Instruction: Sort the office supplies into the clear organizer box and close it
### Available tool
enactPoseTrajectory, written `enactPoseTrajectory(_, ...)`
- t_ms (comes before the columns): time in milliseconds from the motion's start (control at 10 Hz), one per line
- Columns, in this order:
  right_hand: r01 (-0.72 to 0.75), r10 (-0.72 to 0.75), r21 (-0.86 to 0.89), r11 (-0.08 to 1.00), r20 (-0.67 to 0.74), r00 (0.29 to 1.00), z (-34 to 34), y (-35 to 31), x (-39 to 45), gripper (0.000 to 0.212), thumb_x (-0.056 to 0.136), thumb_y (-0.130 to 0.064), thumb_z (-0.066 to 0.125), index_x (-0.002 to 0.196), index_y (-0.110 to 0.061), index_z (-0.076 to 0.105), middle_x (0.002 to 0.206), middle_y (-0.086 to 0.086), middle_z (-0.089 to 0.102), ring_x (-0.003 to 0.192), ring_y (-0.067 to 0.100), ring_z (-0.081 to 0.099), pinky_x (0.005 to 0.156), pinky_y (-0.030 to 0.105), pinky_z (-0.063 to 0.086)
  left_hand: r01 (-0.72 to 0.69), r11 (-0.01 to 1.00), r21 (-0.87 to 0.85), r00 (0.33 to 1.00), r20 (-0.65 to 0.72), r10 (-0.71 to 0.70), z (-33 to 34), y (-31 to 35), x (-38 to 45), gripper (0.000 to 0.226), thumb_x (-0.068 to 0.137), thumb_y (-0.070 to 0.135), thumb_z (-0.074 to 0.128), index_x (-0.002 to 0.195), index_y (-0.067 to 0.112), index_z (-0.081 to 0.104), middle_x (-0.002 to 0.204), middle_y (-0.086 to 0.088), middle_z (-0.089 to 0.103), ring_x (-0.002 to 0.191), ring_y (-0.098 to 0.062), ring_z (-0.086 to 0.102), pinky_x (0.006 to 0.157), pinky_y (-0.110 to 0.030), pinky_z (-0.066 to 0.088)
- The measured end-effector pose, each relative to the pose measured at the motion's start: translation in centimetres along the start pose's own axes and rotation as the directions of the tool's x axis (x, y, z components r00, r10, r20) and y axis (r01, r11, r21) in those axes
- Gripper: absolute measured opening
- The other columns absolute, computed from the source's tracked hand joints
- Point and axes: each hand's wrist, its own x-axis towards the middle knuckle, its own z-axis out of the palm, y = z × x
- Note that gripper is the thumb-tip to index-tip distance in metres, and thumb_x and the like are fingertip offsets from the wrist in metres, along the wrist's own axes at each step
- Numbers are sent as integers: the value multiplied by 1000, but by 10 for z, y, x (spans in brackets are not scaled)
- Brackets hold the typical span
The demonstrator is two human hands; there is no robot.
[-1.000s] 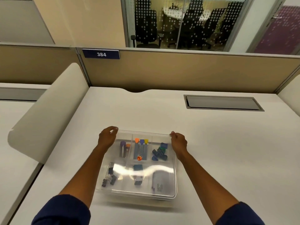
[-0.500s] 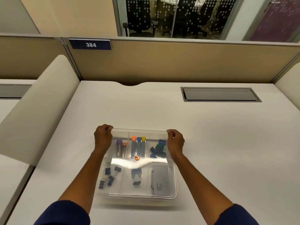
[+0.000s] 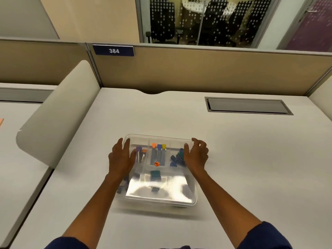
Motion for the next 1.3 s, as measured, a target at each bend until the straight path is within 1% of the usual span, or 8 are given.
enactPoseTrajectory(100, 102, -95, -95, 990, 82, 992, -1, 8, -30, 52, 95, -37, 52, 141, -17, 39, 151, 9, 31, 135, 31, 34, 110, 44, 32, -33, 995, 92, 999, -38, 36, 2, -2, -28, 62, 95, 52, 28, 144, 15, 35, 153, -17, 32, 139, -39, 32, 109, -61, 30)
enactPoseTrajectory(300, 248, -226, -187, 951, 128, 966, -4, 19, -74, 57, 96, -44, 46, 146, -20, 31, 159, 8, 18, 145, 29, 21, 119, 47, 20, -37, 987, 157, 999, -6, 39, 4, 2, -64, 81, 88, 64, 6, 149, 16, 29, 158, -15, 21, 145, -37, 22, 113, -59, 18)
enactPoseTrajectory(400, 300, -253, -311, 902, 184, 950, -3, 25, -94, 60, 97, -52, 33, 149, -21, 26, 161, 8, 11, 148, 28, 9, 121, 48, 11, -34, 987, 155, 999, -5, 35, 5, 4, -74, 82, 88, 64, 7, 148, 14, 31, 159, -15, 19, 146, -35, 19, 113, -58, 21)
enactPoseTrajectory(500, 345, -289, -375, 860, 199, 936, -4, 28, -113, 64, 95, -58, 27, 148, -22, 28, 160, 8, 15, 149, 27, 7, 121, 49, 8, -20, 987, 159, 1000, -7, 21, 8, 7, -82, 81, 88, 66, 10, 149, 15, 29, 160, -14, 17, 148, -33, 14, 115, -58, 18)
enactPoseTrajectory(700, 409, -363, -397, 822, 190, 912, -1, 31, -126, 65, 94, -63, 22, 146, -26, 32, 161, 5, 16, 150, 24, 10, 121, 47, 10, 0, 983, 184, 1000, -30, 5, 14, 8, -90, 78, 89, 67, 17, 150, 18, 26, 160, -13, 14, 148, -31, 10, 115, -56, 15)
enactPoseTrajectory(900, 416, -366, -370, 831, 201, 909, 0, 29, -127, 69, 92, -64, 20, 151, -29, 17, 163, 3, 7, 150, 22, 1, 122, 44, 10, 18, 986, 169, 999, -44, -11, 15, 10, -92, 76, 89, 66, 24, 150, 20, 25, 161, -11, 12, 149, -29, 8, 116, -55, 16)
enactPoseTrajectory(1200, 435, -363, -348, 830, 255, 896, -8, 25, -125, 69, 93, -64, 16, 152, -28, 14, 163, 5, 3, 150, 24, -2, 120, 52, 7, 28, 975, 220, 1000, 1, -29, 12, 11, -88, 80, 88, 69, 18, 150, 19, 26, 161, -11, 13, 149, -29, 8, 115, -60, 10)
enactPoseTrajectory(1300, 439, -388, -222, 870, 239, 890, -13, 29, -117, 70, 91, -67, 17, 152, -32, 10, 163, 3, 2, 150, 23, -2, 121, 52, 5, 50, 977, 206, 998, -36, -44, 17, 19, -89, 84, 85, 71, 15, 150, 19, 26, 160, -13, 14, 148, -31, 9, 114, -63, 6)
